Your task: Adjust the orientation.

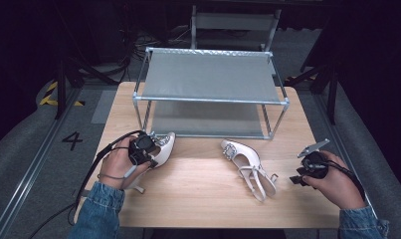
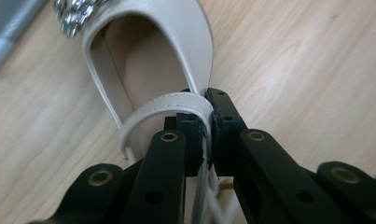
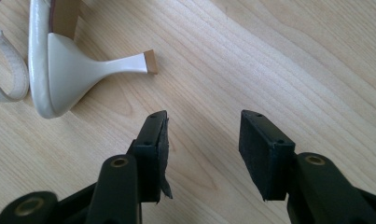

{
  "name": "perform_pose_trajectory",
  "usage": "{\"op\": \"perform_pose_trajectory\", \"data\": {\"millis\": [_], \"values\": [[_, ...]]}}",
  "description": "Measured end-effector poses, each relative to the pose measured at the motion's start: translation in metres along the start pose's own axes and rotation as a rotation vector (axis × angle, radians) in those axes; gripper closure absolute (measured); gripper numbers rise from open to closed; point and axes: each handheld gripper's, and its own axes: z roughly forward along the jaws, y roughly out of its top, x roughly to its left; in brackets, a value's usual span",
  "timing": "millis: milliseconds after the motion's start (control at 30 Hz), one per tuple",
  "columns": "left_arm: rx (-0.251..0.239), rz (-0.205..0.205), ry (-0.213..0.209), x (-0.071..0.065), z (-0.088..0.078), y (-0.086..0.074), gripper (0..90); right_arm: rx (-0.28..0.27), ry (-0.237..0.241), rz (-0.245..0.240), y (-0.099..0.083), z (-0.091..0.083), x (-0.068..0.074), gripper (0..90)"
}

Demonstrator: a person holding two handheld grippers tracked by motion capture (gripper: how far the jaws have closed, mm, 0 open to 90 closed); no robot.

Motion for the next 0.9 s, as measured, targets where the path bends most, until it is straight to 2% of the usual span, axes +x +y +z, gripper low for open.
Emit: {"op": "perform_pose_trajectory", "data": {"millis": [33, 100, 233, 400, 467, 500, 667, 767, 800, 833, 900], "values": [[0.013, 0.003, 0.026, -0.002, 0.0, 0.001, 84.9, -0.001, -0.002, -0.001, 0.0, 0.0, 0.0, 53.5], [0.029, 0.023, 0.037, -0.005, 0.0, 0.003, 85.0, 0.002, -0.003, -0.001, 0.001, 0.001, -0.001, 53.5], [0.031, 0.038, 0.009, -0.01, 0.003, 0.006, 84.8, 0.005, 0.004, -0.007, 0.002, 0.002, 0.001, 53.5], [0.037, 0.04, 0.005, -0.014, 0.006, 0.009, 84.8, 0.006, 0.01, -0.006, 0.002, 0.003, 0.0, 53.4], [0.05, 0.054, -0.001, -0.018, 0.008, 0.011, 84.8, 0.01, 0.011, -0.002, 0.0, 0.004, -0.001, 53.4], [0.066, 0.06, -0.012, -0.021, 0.009, 0.013, 84.7, 0.01, 0.007, 0.002, 0.0, 0.004, -0.002, 53.4], [0.064, 0.066, -0.093, -0.028, 0.015, 0.017, 83.7, 0.0, 0.001, 0.0, 0.001, 0.003, -0.001, 52.7], [0.044, 0.062, -0.195, -0.033, 0.014, 0.019, 79.0, 0.001, 0.006, -0.001, 0.001, 0.004, 0.0, 51.8], [0.044, 0.06, -0.209, -0.035, 0.013, 0.02, 76.1, 0.001, 0.006, 0.0, 0.001, 0.004, 0.0, 51.7], [0.063, 0.064, -0.195, -0.038, 0.012, 0.021, 71.3, 0.0, 0.009, 0.002, 0.0, 0.004, 0.0, 51.6], [0.062, 0.058, -0.191, -0.04, 0.012, 0.021, 69.9, -0.004, 0.009, 0.002, 0.0, 0.004, -0.001, 51.4]]}}
